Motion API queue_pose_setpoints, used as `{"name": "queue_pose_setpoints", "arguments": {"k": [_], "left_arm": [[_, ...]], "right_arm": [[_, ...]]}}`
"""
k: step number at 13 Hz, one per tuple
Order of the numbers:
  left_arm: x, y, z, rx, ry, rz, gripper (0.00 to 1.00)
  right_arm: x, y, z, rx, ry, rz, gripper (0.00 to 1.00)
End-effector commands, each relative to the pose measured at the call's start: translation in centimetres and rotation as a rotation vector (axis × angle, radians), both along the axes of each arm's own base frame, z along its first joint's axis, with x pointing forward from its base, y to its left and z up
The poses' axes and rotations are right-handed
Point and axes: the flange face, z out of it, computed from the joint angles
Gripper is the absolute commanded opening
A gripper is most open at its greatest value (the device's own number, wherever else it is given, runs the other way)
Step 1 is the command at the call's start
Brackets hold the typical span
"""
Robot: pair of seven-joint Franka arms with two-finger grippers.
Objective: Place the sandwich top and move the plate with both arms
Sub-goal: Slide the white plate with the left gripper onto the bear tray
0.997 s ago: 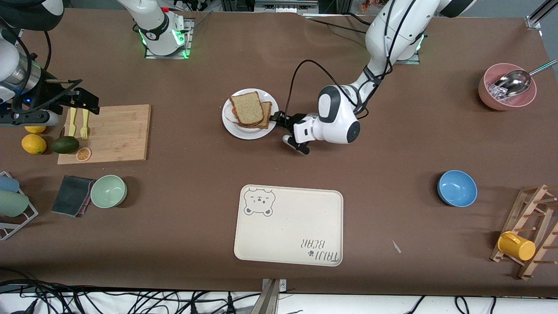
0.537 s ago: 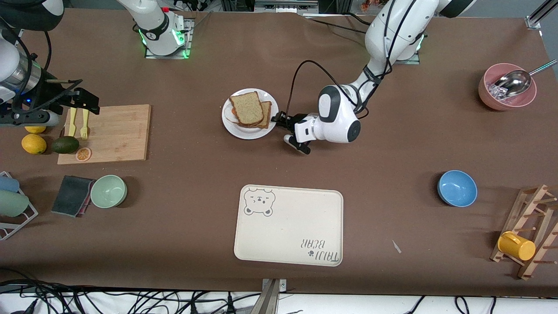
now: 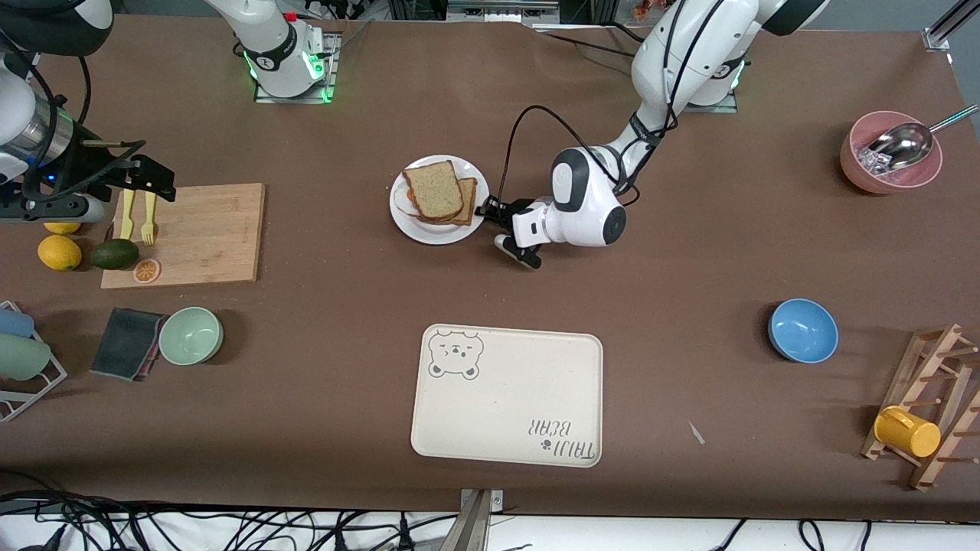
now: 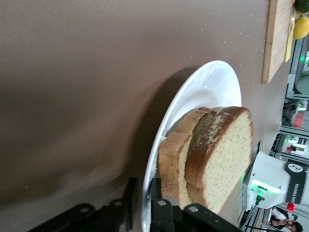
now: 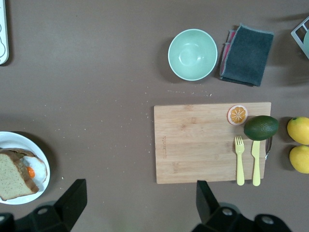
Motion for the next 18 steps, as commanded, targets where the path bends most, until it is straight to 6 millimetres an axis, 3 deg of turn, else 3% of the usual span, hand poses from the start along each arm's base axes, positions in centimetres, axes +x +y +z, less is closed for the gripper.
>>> {"name": "queue_pose_setpoints", "arguments": {"k": [1, 11, 14, 18], "left_arm": [[-0.4, -0.5, -0.6, -0.031, -0.022, 0.014, 0.00], [1.9, -0.3, 1.6, -0.069, -0.058, 0.032, 0.00], [4.4, 1.1, 4.9, -0.122, -0.040, 0.056, 0.00], [7.7, 2.1, 7.1, -0.154, -0.087, 0.085, 0.00]], "right_arm": [[0.1, 0.1, 0.3, 0.010, -0.003, 0.008, 1.00], [0.1, 0.1, 0.3, 0.009, 0.000, 0.006, 1.00], [0.1, 0.1, 0.2, 0.009, 0.001, 0.006, 1.00], [0.1, 0.1, 0.2, 0.009, 0.003, 0.006, 1.00]]}}
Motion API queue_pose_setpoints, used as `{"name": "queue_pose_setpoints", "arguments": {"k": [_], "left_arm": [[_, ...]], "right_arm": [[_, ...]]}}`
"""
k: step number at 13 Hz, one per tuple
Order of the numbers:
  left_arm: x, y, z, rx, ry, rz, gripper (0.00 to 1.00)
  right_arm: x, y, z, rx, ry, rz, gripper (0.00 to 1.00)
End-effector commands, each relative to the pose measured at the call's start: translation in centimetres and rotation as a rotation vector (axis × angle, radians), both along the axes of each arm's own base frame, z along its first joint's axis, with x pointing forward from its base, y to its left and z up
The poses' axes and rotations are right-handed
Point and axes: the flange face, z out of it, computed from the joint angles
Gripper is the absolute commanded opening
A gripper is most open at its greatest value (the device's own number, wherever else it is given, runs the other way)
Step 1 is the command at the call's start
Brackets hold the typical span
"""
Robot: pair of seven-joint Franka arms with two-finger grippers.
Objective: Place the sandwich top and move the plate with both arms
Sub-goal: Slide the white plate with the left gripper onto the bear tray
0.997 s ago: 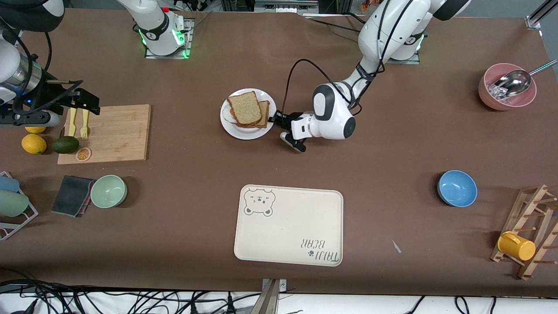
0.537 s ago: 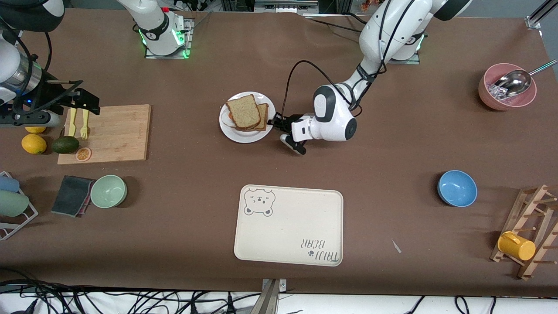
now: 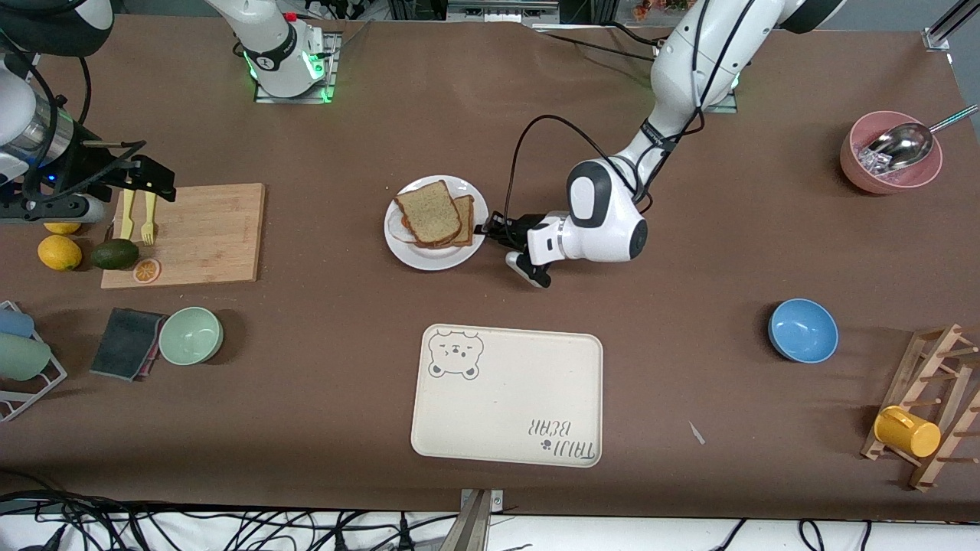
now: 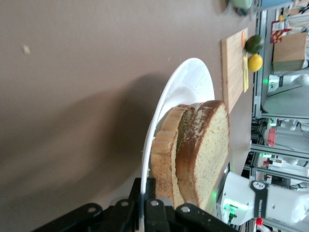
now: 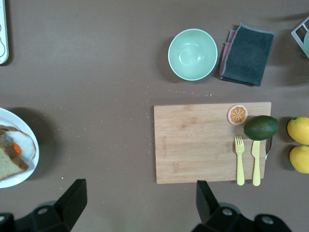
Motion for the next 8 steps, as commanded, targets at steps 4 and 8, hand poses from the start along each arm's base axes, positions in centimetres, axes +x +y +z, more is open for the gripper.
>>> {"name": "queue_pose_setpoints", "arguments": {"k": [4, 8], "left_arm": [[7.2, 4.2, 4.6, -0.049, -0.103, 0.077, 0.00], [13.9, 9.4, 5.5, -0.063, -0.164, 0.185, 0.00]], "right_arm": [[0.0, 0.1, 0.2, 0.009, 0.005, 0.006, 1.00], [0.0, 0.1, 0.2, 0.009, 0.006, 0.007, 1.00]]}}
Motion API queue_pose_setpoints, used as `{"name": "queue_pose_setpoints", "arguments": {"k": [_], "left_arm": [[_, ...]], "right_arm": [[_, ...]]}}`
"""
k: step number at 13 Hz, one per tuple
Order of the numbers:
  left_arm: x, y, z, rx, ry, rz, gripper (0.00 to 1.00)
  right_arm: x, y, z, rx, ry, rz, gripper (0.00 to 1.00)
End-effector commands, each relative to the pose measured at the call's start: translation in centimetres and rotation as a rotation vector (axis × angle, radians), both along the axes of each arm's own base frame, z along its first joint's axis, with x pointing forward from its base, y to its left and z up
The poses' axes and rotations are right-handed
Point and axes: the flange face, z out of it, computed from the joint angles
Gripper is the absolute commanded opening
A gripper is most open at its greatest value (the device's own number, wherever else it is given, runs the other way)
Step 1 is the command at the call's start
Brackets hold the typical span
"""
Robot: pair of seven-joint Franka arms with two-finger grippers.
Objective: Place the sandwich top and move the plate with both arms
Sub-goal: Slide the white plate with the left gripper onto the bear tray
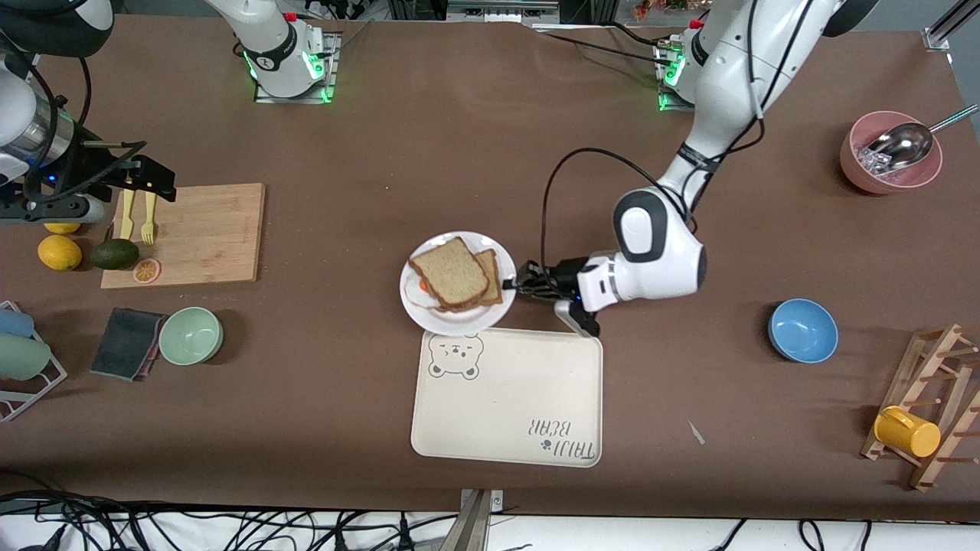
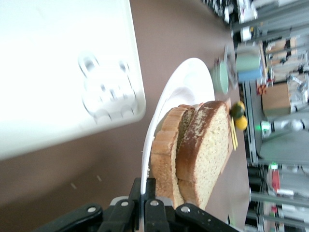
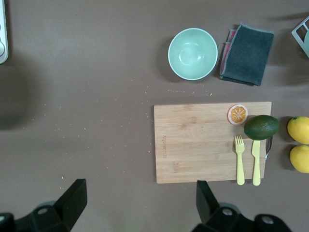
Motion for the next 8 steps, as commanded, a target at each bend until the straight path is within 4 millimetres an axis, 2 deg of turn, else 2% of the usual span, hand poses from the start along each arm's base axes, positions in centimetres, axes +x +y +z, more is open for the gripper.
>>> {"name": "queue_pose_setpoints", "arguments": {"k": [1, 3, 8], "left_arm": [[4.3, 2.3, -0.7, -0.013, -0.025, 0.046, 0.00], [7.0, 3.8, -1.5, -0.021, -0.040, 0.095, 0.00], [10.9, 5.3, -3.6, -0.062, 0.100, 0.269, 0.00]], "right_arm": [[0.0, 0.1, 0.2, 0.009, 0.004, 0.006, 1.00], [0.0, 0.1, 0.2, 0.009, 0.004, 0.006, 1.00], [0.0, 0.1, 0.2, 0.009, 0.004, 0.007, 1.00]]}}
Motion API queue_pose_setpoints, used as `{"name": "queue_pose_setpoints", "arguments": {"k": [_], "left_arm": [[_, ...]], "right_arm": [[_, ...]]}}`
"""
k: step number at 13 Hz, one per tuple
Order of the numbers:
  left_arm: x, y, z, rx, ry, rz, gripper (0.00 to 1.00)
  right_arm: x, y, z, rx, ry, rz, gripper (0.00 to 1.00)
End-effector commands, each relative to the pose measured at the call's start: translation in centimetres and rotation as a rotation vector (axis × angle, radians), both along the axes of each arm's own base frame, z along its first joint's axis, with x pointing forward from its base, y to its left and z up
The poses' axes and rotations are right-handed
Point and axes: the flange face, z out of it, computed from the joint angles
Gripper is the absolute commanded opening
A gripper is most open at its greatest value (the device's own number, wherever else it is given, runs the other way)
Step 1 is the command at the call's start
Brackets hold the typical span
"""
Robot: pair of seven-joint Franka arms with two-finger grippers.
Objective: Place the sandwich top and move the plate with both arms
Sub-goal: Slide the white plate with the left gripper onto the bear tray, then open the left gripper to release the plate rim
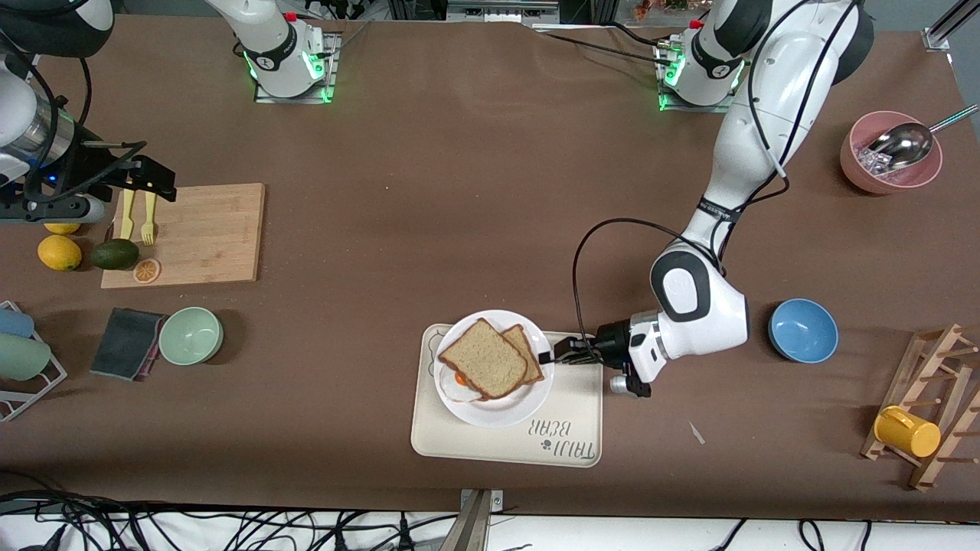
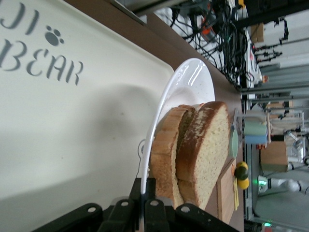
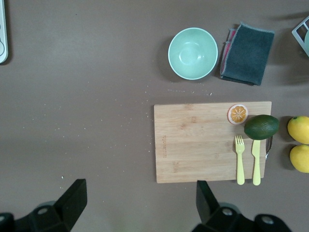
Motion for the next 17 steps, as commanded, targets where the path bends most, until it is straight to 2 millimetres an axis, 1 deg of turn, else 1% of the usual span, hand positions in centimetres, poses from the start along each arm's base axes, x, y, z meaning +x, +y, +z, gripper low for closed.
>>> {"name": "queue_pose_setpoints", "arguments": {"k": [1, 2, 4, 5, 6, 9, 11, 14, 15, 17], "left_arm": [[2.4, 0.9, -0.9, -0.038, 0.025, 0.060, 0.00], [2.4, 1.3, -1.4, -0.067, 0.045, 0.088, 0.00], [2.1, 1.2, -3.0, -0.090, 0.076, 0.110, 0.00], [2.1, 1.6, -3.9, -0.085, 0.076, 0.110, 0.00], [2.2, 2.4, -4.4, -0.079, 0.077, 0.117, 0.00], [2.0, 2.3, -5.0, -0.073, 0.082, 0.113, 0.00], [1.6, 2.3, -5.7, -0.063, 0.092, 0.106, 0.00], [1.3, 2.0, -6.0, -0.059, 0.098, 0.100, 0.00], [1.0, 2.0, -6.4, -0.057, 0.108, 0.097, 0.00], [0.8, 2.1, -6.6, -0.052, 0.112, 0.095, 0.02]], "right_arm": [[0.0, 0.1, 0.3, 0.009, 0.003, 0.006, 1.00], [0.0, -0.1, 0.3, 0.009, 0.003, 0.004, 1.00], [0.0, 0.0, 0.3, 0.009, 0.004, 0.006, 1.00], [0.0, -0.1, 0.3, 0.009, 0.003, 0.004, 1.00], [0.0, 0.0, 0.3, 0.009, 0.003, 0.006, 1.00], [0.0, -0.1, 0.3, 0.009, 0.004, 0.004, 1.00], [0.0, -0.1, 0.2, 0.009, 0.006, 0.004, 1.00], [0.0, -0.1, 0.2, 0.009, 0.006, 0.004, 1.00], [0.0, -0.1, 0.2, 0.009, 0.006, 0.004, 1.00], [0.0, -0.1, 0.2, 0.009, 0.006, 0.004, 1.00]]}}
